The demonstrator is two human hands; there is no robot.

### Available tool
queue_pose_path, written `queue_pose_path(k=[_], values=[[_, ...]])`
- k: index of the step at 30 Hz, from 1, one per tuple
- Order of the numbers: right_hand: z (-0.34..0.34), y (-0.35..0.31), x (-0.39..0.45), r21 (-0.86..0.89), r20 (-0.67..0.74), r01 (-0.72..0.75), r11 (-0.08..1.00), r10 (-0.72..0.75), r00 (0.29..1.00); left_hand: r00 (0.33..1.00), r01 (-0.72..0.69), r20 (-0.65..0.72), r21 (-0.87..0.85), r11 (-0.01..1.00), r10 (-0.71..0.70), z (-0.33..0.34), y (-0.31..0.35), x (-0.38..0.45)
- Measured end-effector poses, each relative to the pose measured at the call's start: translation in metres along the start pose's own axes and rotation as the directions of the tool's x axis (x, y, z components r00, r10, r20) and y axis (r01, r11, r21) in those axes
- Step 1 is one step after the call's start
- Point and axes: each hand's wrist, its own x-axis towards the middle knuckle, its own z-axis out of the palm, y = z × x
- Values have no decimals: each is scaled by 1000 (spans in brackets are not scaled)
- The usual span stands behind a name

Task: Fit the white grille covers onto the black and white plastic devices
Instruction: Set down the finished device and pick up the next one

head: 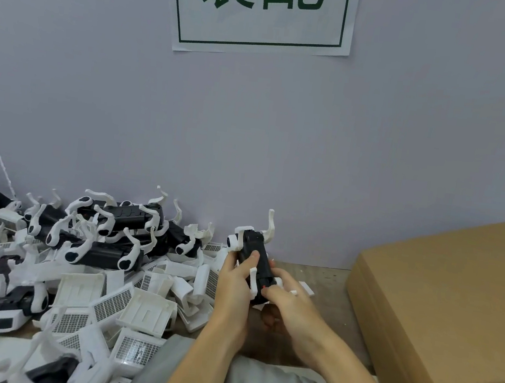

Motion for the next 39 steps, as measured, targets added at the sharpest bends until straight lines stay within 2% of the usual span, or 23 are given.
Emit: queue_pose_path(k=[4, 7, 11, 13, 16, 19, 22, 25, 27, 29, 31, 33, 34, 35, 37, 39], values=[[3, -2, 1, 53, -65, 2, 999, 1, 998, 991, 129, -6, -107, 986, -131, 1, 1, -1], [-1, -5, -1, 49, -192, 60, 997, -49, 980, 993, -1, -114, -120, 993, -13, 0, 4, 2], [-5, -13, -5, -163, -369, 255, 953, -298, 880, 953, -155, -247, 101, 983, 175, -4, 8, 2], [-2, -13, -5, -289, -327, 334, 897, -420, 847, 925, -248, -230, 238, 939, 303, 0, 10, -1], [10, -13, -8, -379, -179, 381, 843, -471, 864, 916, -340, -112, 295, 893, 386, 14, 17, -7], [7, -14, -5, -360, -240, 367, 858, -465, 852, 943, -306, -32, 313, 899, 332, 22, 23, -9], [0, -15, -5, -177, -322, 328, 928, -370, 872, 963, -238, -19, 399, 885, 267, 19, 23, -5], [-1, -16, -6, -159, -260, 335, 929, -367, 893, 996, -71, -7, 472, 879, 85, 16, 21, -4], [4, -16, -7, -179, -135, 359, 916, -384, 913, 999, 19, 17, 412, 911, -29, 14, 22, -3], [6, -15, -7, -188, -86, 389, 902, -410, 908, 998, 56, -23, 282, 958, -52, 10, 25, -1], [3, -13, -5, -291, -209, 402, 868, -467, 859, 995, 63, -89, 129, 990, -52, 4, 29, 1], [-2, -8, -4, -463, -318, 340, 819, -511, 799, 986, 44, -161, -12, 999, -45, -2, 32, 3], [-5, -4, -2, -559, -297, 284, 779, -508, 809, 981, 25, -192, -75, 997, -39, -5, 33, 4], [-7, 0, -1, -662, -223, 214, 718, -461, 859, 976, 9, -213, -131, 991, -37, -7, 33, 5], [-8, 12, 0, -842, -51, 106, 529, -273, 961, 973, -13, -228, -182, 983, -30, -8, 32, 5], [-6, 18, 1, -891, 7, 91, 445, -187, 982, 976, -26, -218, -176, 984, -14, -8, 32, 3]])
